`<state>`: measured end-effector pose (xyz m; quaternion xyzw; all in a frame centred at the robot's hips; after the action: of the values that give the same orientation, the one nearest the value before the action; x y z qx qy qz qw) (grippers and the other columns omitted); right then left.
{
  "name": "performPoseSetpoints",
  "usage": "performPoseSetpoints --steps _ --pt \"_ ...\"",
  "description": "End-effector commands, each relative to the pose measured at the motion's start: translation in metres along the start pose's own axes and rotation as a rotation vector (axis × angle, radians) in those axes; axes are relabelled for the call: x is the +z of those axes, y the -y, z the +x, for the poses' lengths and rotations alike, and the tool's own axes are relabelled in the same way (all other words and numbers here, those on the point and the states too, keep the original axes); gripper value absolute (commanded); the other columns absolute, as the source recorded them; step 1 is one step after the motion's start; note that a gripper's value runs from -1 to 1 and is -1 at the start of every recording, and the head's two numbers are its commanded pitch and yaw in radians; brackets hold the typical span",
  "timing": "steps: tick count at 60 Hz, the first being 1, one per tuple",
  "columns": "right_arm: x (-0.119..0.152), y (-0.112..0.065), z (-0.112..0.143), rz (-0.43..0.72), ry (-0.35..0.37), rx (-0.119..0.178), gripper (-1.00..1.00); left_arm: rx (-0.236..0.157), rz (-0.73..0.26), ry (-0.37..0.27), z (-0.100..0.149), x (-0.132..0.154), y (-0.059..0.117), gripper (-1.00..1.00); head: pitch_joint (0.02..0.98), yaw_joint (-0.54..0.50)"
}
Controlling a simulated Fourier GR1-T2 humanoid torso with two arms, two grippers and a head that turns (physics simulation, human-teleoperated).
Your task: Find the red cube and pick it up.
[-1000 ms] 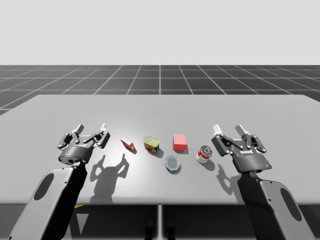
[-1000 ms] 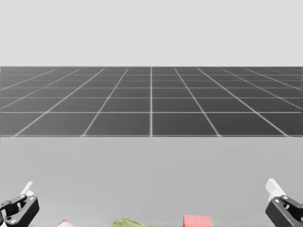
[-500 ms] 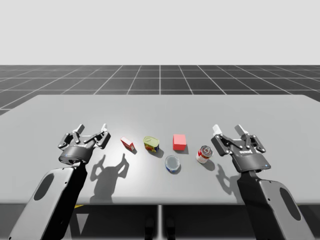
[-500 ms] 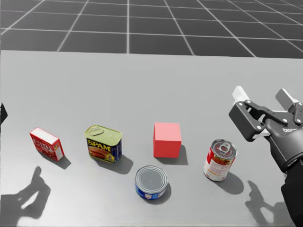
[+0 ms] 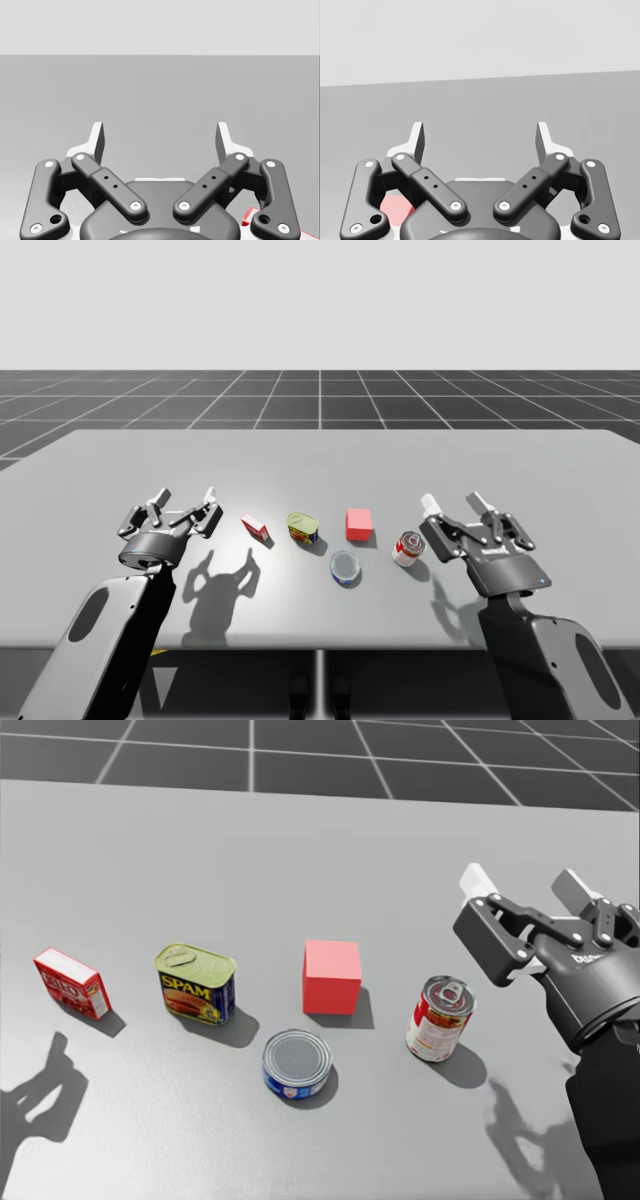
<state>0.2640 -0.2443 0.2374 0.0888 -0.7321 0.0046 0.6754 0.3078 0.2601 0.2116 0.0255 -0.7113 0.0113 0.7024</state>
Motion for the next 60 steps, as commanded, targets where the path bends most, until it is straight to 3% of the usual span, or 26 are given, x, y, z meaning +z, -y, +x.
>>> performPoseSetpoints --steps 1,5,9,12,18,29,34,42,56,60 --pt "0.019 -0.023 0.015 0.054 -0.026 0.001 -1.0 0.003 0.0 -0.003 0.0 0.0 0.001 -1.0 0.764 -0.15" --pt "0.027 -0.038 0.015 0.066 -0.061 -0.011 -1.0 0.003 -0.004 -0.002 0.0 0.001 0.001 -1.0 0.764 -0.15" --pt "0.032 -0.052 0.014 0.072 -0.075 -0.012 -1.0 0.005 -0.006 -0.002 0.0 0.001 0.002 -1.0 0.765 -0.15" --pt "0.036 -0.066 0.01 0.067 -0.077 0.005 -1.0 0.005 -0.005 -0.001 0.0 0.001 0.002 -1.0 0.763 -0.15" --pt "0.044 -0.087 0.006 0.083 -0.094 -0.005 -1.0 0.005 -0.005 0.0 0.001 0.001 0.002 -1.0 0.762 -0.16" --pt "0.046 -0.109 -0.005 0.085 -0.123 -0.02 -1.0 0.002 -0.008 0.0 0.0 0.001 0.002 -1.0 0.759 -0.16" --pt "0.043 -0.117 -0.015 0.074 -0.132 -0.012 -1.0 0.002 -0.009 0.001 0.0 0.001 0.003 -1.0 0.759 -0.16" --pt "0.037 -0.131 -0.035 0.069 -0.159 0.036 -1.0 0.001 -0.01 0.0 0.0 0.001 0.004 -1.0 0.762 -0.16" --pt "0.016 -0.147 -0.059 0.027 -0.214 0.061 -1.0 0.001 -0.012 0.001 0.001 0.001 0.005 -1.0 0.765 -0.16" --pt "0.008 -0.147 -0.063 -0.006 -0.216 0.088 -1.0 0.001 -0.013 0.001 0.001 0.002 0.005 -1.0 0.767 -0.16"
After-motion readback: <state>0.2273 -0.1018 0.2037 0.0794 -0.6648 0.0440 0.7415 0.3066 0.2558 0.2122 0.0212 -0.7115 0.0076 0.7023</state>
